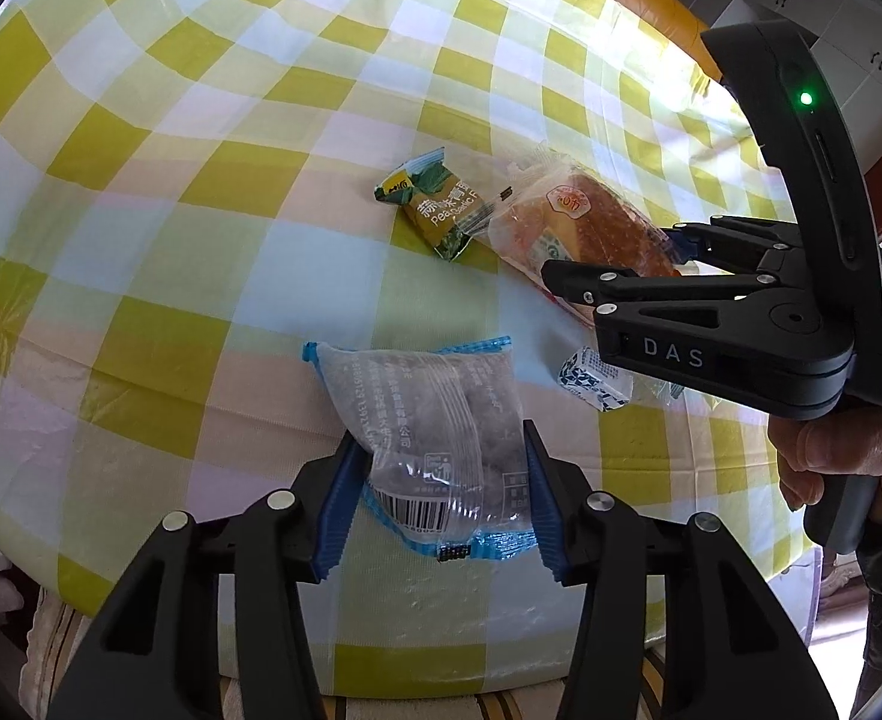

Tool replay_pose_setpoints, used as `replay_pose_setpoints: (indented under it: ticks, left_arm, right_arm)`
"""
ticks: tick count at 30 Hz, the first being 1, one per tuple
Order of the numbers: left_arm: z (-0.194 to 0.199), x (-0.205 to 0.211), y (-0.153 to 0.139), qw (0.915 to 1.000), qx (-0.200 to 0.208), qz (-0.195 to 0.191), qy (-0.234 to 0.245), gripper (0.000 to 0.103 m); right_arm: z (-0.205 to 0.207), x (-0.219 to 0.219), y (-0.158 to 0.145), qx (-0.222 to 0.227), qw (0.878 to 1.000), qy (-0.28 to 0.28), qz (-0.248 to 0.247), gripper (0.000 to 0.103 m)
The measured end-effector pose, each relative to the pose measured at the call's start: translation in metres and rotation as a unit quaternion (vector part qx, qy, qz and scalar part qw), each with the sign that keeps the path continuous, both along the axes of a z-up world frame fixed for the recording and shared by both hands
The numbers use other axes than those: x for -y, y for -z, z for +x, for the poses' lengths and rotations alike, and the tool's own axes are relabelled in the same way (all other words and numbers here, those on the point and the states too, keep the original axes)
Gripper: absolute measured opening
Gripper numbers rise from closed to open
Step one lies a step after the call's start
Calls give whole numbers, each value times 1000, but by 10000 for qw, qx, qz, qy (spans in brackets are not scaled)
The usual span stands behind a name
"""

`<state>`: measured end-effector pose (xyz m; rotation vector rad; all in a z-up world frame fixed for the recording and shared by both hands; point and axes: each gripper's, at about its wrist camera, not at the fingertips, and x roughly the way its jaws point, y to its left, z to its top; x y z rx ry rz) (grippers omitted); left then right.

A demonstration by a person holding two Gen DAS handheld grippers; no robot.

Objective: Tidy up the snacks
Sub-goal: 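Grasp the brown bread bag with red label with the right gripper while the left holds its bag, then carry the bread bag and clear bag into the white box and open both grippers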

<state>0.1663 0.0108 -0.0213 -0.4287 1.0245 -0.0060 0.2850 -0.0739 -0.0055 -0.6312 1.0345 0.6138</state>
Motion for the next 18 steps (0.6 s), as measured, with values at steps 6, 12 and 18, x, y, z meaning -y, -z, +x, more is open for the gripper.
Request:
replay_pose_setpoints:
  ticks: [6,12,18]
  left_arm:
    - [-3,-3,-5,9998,136,-67,-85,48]
    - [-6,-6,-12,9994,311,-70,-163,48]
    - [-8,-4,-22,9988,459,-20,-154,48]
  right_arm:
    - [-5,10,-16,221,9993,261,154,48]
    - [-12,34,-48,525,9942,730,589,48]
    - [-28,63,-72,785,9865,1153,855,48]
